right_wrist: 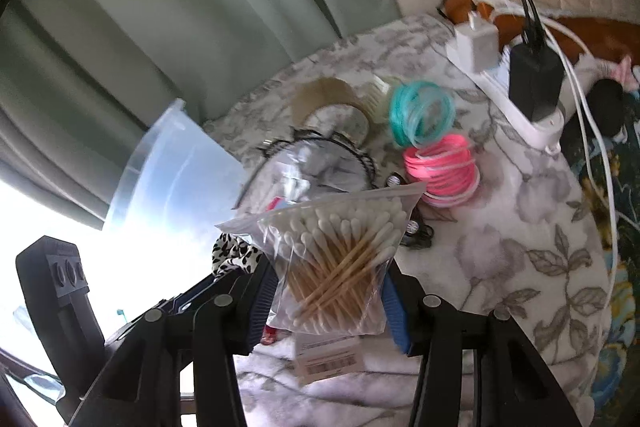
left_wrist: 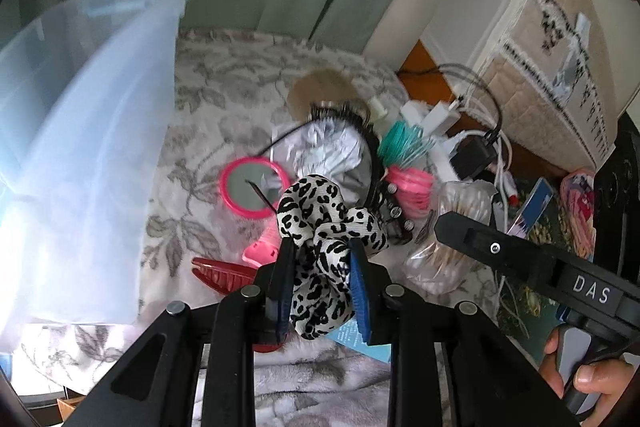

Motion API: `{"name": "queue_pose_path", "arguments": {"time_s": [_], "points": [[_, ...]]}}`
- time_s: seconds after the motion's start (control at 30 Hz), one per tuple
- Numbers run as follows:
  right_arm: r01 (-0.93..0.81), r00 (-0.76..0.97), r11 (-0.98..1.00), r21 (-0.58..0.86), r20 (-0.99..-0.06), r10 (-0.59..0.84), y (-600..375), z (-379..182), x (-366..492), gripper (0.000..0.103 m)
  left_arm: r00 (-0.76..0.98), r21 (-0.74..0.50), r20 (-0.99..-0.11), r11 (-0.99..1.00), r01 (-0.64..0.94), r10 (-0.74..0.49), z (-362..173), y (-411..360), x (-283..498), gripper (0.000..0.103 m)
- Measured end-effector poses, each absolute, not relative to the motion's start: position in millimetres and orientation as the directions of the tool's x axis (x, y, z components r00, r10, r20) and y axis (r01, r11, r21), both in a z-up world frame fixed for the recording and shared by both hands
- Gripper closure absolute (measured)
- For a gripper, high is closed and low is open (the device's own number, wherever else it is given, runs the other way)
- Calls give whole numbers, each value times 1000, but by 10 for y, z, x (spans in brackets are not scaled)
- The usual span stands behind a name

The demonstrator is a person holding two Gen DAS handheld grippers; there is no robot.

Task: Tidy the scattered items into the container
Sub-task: 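Grasp the leopard scrunchie with the left tool while the right tool grasps the cotton swab bag, then carry both items over the clear box and open both tools to drop them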

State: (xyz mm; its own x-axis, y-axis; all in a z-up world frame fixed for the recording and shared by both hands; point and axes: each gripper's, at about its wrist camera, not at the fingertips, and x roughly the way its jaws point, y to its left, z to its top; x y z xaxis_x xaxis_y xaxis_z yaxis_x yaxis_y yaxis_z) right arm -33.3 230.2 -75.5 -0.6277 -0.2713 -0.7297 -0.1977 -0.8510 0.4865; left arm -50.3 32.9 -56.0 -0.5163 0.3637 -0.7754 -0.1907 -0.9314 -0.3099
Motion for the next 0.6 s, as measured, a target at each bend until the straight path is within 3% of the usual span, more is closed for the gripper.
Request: {"name": "queue_pose_path", "arguments": {"time_s": [0.6], "points": [[13, -701, -903, 429, -640, -314, 1644, -69, -396, 51, -696, -385, -620, -913, -133, 363, 300, -431, -167, 76]]}}
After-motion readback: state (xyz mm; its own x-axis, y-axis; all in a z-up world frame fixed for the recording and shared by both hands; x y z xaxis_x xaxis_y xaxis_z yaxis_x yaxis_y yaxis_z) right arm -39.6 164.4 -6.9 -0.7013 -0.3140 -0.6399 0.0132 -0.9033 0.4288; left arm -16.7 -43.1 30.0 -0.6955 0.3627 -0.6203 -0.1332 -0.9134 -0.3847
